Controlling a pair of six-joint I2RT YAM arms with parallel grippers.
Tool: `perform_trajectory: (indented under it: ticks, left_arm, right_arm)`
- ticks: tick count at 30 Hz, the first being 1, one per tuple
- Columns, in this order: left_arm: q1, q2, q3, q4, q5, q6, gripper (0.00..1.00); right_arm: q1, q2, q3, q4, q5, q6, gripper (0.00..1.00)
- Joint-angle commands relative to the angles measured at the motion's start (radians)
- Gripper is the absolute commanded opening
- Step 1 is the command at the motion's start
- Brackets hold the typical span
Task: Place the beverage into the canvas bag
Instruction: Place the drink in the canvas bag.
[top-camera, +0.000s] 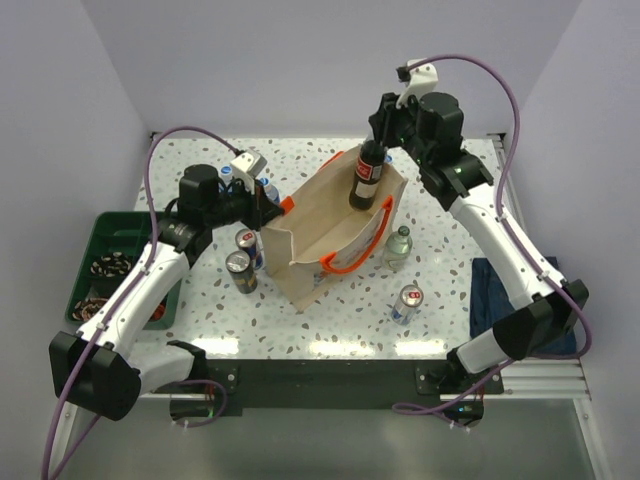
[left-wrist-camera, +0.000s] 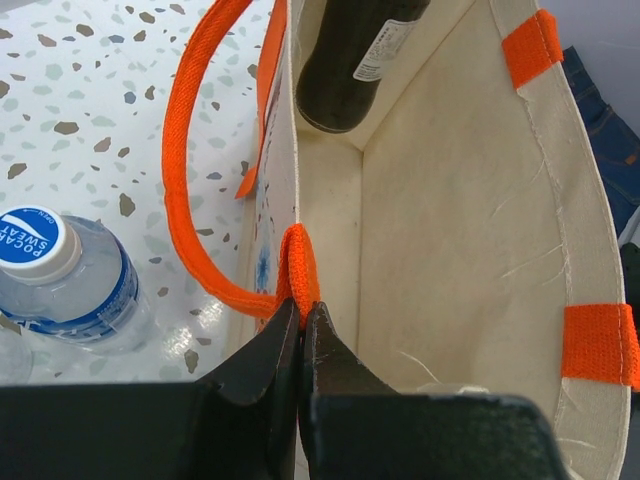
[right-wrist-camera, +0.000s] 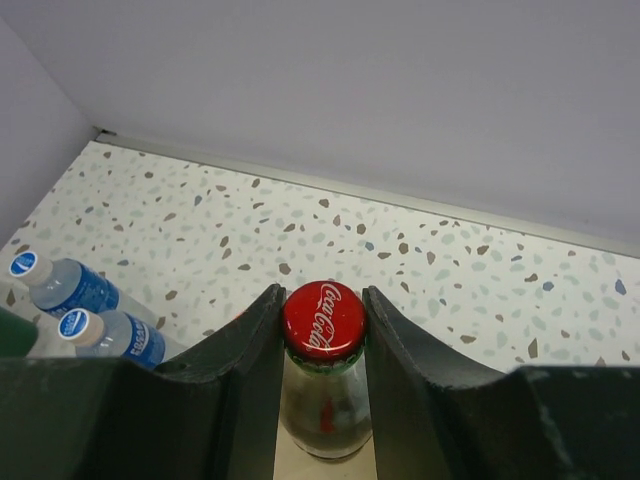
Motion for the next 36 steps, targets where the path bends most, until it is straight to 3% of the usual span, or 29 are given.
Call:
perform_trajectory:
  ticks: [1,21,36]
  left_arm:
    - [-0.009,-0.012,0.061,0.088,-0.010,-0.030,0.00]
    - [-0.011,0.011,0.064,0.105,-0.020,-0.057,0.00]
    - [-0.011,0.022,0.073,0.105,-0.029,-0.067,0.00]
  right_arm:
    - [0.022,-0.080,0.011,0.317,0.074,-0.090,0.00]
    - [0.112,-0.116,-0.275,0.622,0.191,-0.247,0.00]
    - [0.124,-0.106,-0.447,0.849,0.241,-0.277,0.00]
